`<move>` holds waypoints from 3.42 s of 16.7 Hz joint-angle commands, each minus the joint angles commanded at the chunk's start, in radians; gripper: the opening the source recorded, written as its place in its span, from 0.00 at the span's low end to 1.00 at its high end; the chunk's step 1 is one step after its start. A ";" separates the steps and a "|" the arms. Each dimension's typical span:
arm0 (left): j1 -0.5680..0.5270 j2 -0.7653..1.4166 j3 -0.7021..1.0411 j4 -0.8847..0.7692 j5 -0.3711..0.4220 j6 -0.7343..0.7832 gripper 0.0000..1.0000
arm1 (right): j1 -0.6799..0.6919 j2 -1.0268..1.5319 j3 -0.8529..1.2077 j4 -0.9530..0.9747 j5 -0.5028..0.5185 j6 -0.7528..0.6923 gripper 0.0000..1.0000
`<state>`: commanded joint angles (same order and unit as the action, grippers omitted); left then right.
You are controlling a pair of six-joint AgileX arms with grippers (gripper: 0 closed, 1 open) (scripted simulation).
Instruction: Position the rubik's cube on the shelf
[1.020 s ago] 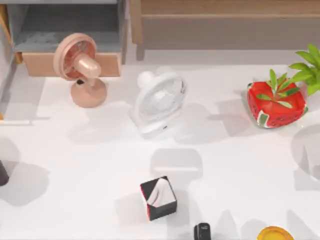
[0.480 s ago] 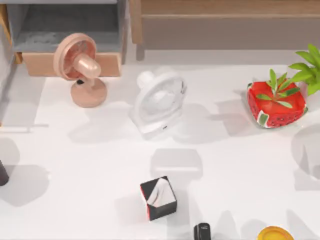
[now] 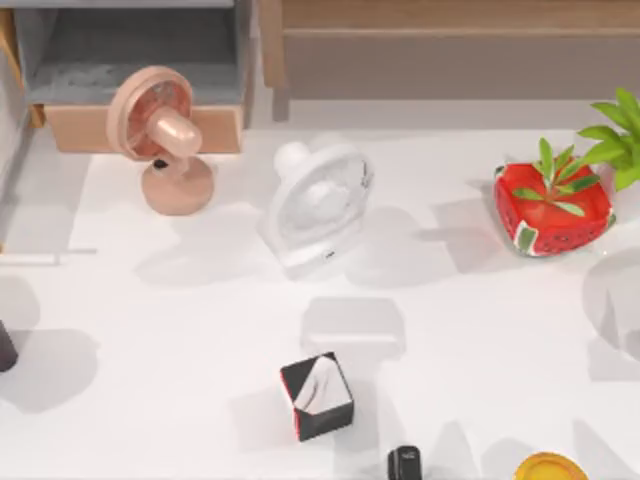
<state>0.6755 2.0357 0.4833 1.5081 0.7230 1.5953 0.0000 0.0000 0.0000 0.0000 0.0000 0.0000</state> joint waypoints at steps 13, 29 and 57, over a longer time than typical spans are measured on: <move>0.001 -0.001 -0.001 0.002 0.002 0.001 1.00 | 0.000 0.000 0.000 0.000 0.000 0.000 1.00; 0.162 -0.048 0.144 -0.232 -0.060 -0.058 1.00 | 0.000 0.000 0.000 0.000 0.000 0.000 1.00; -0.290 0.421 1.953 -2.852 -0.592 -0.954 1.00 | 0.000 0.000 0.000 0.000 0.000 0.000 1.00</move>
<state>0.3857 2.4563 2.4366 -1.3439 0.1313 0.6411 0.0000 0.0000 0.0000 0.0000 0.0000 0.0000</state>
